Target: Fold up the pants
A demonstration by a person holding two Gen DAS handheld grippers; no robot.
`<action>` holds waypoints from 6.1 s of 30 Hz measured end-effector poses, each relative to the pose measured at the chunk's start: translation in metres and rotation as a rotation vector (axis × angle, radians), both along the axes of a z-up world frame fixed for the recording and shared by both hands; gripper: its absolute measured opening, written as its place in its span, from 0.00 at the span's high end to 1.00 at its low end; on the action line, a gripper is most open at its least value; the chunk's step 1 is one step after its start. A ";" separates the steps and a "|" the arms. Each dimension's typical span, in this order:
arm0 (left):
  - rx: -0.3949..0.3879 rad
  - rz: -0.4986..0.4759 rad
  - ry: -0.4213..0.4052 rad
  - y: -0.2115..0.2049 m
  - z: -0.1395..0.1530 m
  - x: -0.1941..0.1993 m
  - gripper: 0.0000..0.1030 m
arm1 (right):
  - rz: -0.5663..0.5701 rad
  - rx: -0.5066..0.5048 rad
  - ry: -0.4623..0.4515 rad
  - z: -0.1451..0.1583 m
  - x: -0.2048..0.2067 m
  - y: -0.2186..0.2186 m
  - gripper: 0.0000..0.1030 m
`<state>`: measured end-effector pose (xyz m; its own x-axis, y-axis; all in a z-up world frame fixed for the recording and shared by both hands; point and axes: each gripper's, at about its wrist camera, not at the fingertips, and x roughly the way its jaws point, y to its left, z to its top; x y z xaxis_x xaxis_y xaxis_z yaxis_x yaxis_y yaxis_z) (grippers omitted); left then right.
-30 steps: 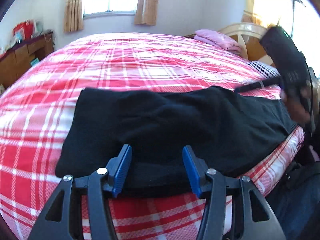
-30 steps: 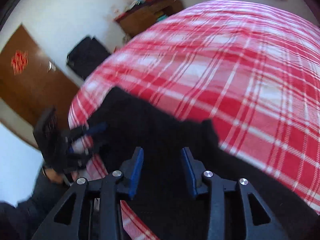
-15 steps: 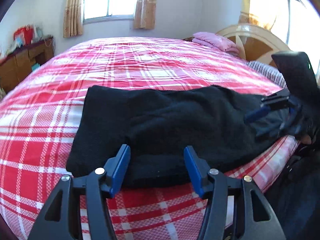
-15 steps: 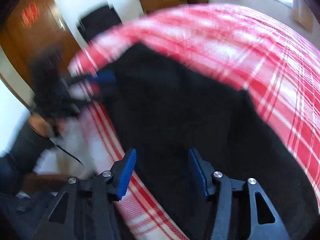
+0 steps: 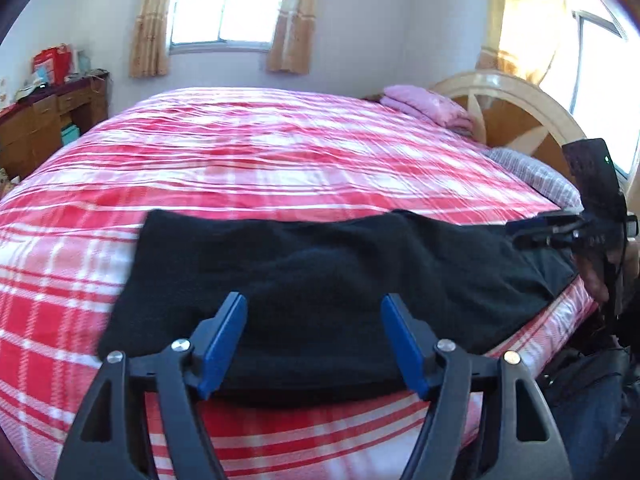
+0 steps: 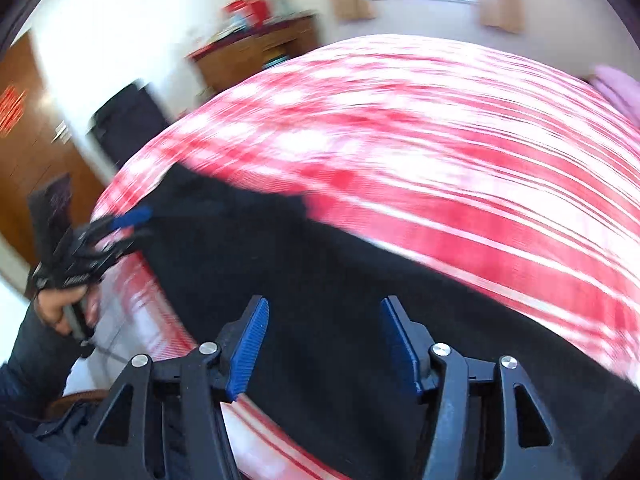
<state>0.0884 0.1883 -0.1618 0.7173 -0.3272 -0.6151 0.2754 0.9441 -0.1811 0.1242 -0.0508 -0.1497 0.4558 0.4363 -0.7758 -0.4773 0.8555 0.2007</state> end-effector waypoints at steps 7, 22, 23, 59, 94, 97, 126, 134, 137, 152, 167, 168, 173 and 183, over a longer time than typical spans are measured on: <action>0.070 -0.164 0.008 -0.075 0.006 0.012 0.29 | -0.378 -0.014 -0.067 0.023 -0.026 -0.145 0.41; 0.045 -0.208 0.091 -0.160 -0.008 0.047 0.30 | -0.909 0.017 -0.081 0.040 -0.083 -0.409 0.40; 0.033 -0.198 0.099 -0.162 -0.010 0.049 0.30 | -0.904 0.001 -0.074 0.037 -0.079 -0.410 0.40; 0.137 -0.103 0.072 -0.149 -0.018 0.051 0.30 | -0.775 0.174 0.004 0.017 -0.107 -0.434 0.55; 0.128 0.068 0.064 -0.068 -0.005 0.065 0.29 | -0.514 0.264 -0.151 0.075 -0.094 -0.307 0.87; 0.123 0.063 0.062 -0.070 -0.004 0.065 0.29 | -0.456 0.267 -0.131 0.070 -0.077 -0.281 0.87; 0.011 -0.177 0.074 -0.143 0.013 0.041 0.29 | -0.017 0.073 0.134 -0.033 0.016 -0.047 0.76; -0.179 -0.339 0.177 -0.194 0.002 0.050 0.29 | -0.090 0.163 0.046 0.013 -0.019 -0.110 0.36; -0.232 -0.350 0.243 -0.214 -0.006 0.063 0.29 | -0.212 0.212 0.035 0.014 -0.027 -0.153 0.36; -0.281 -0.200 0.184 -0.191 0.003 0.063 0.29 | 0.029 -0.022 -0.085 -0.011 -0.058 -0.072 0.37; -0.356 -0.182 0.191 -0.171 -0.003 0.061 0.29 | 0.094 -0.129 -0.144 -0.018 -0.069 -0.032 0.98; -0.356 -0.187 0.186 -0.172 -0.001 0.060 0.29 | 0.107 -0.112 -0.154 -0.013 -0.074 -0.033 0.98; -0.366 -0.218 0.200 -0.180 -0.002 0.061 0.29 | 0.155 -0.183 -0.160 -0.026 -0.080 -0.019 0.99; -0.324 -0.286 0.267 -0.214 -0.016 0.068 0.29 | 0.015 -0.043 -0.133 -0.001 -0.078 -0.083 0.74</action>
<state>0.1567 -0.0256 -0.1777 0.4028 -0.6920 -0.5991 0.4189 0.7214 -0.5515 0.0461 -0.1343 -0.1504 0.5494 0.4117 -0.7271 -0.5100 0.8545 0.0985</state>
